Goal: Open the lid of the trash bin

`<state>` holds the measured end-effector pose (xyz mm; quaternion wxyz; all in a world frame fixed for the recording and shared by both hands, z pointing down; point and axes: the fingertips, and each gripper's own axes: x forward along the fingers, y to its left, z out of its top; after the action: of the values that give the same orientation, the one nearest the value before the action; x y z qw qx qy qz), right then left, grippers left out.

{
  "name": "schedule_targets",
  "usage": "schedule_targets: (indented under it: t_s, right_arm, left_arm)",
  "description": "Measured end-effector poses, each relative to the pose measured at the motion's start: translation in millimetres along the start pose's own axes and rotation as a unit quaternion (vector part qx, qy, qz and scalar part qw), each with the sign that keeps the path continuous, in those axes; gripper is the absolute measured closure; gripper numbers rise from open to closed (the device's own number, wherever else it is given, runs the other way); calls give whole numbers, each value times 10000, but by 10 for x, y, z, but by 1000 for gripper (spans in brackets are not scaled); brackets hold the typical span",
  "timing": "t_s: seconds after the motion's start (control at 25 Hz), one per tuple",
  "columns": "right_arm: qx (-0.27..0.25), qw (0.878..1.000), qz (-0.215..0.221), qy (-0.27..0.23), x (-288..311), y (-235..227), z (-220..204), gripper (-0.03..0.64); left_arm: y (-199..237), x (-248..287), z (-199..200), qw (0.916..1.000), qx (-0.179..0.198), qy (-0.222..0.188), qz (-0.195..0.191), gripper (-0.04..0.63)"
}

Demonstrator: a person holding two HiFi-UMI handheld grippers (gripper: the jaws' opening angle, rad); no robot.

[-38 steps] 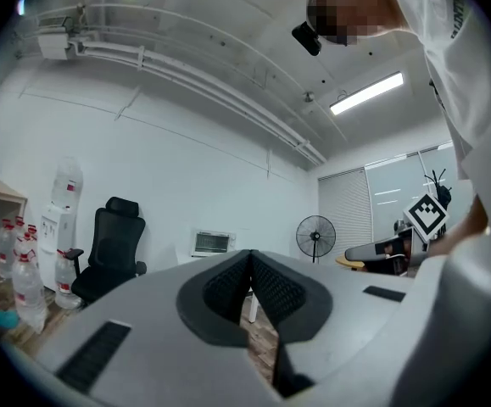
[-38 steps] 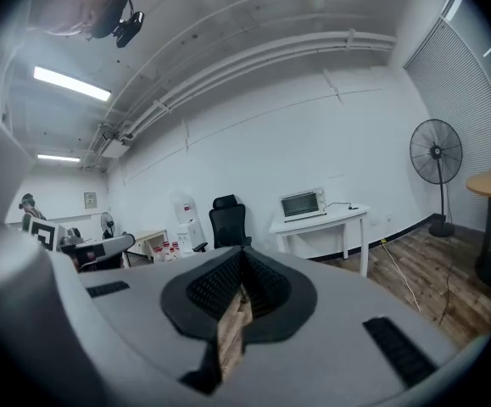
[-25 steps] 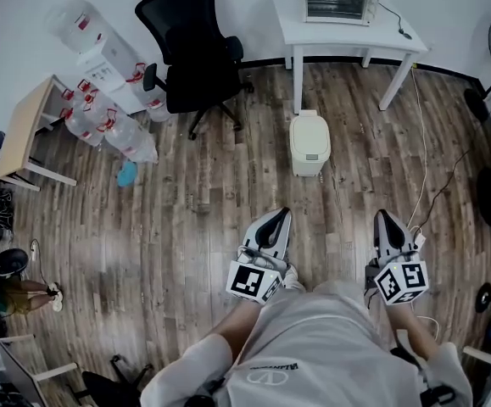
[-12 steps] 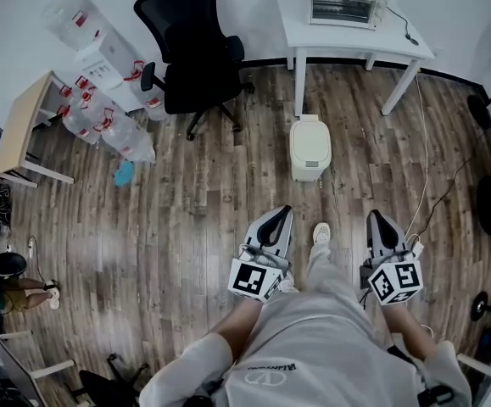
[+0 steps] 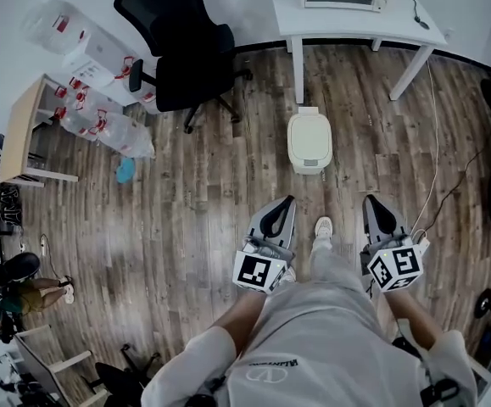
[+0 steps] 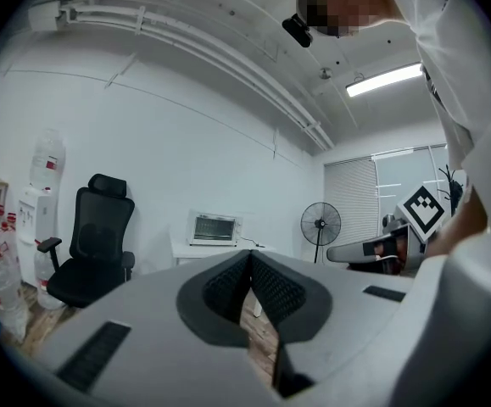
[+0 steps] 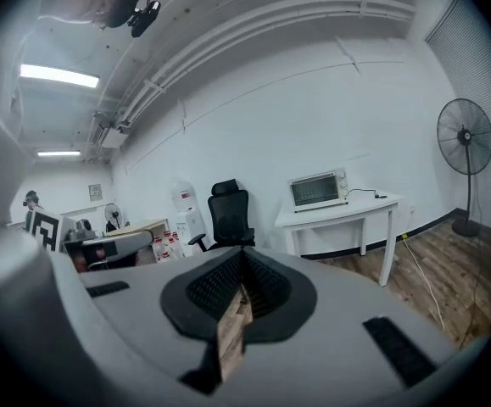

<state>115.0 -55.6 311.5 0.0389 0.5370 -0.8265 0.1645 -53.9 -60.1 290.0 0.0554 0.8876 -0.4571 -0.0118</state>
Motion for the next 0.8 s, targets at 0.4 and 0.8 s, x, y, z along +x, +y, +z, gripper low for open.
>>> schedule_targets:
  t_s: [0.4,0.8]
  right_arm:
    - [211,9988,360,249,798,-723,69,600]
    - [116,9965,472,687,1422,-742,-129,600]
  left_arm:
    - [170,902,-199,9989,-17,305,355,594]
    - [667,1193,-485,9973,-294,469,473,594]
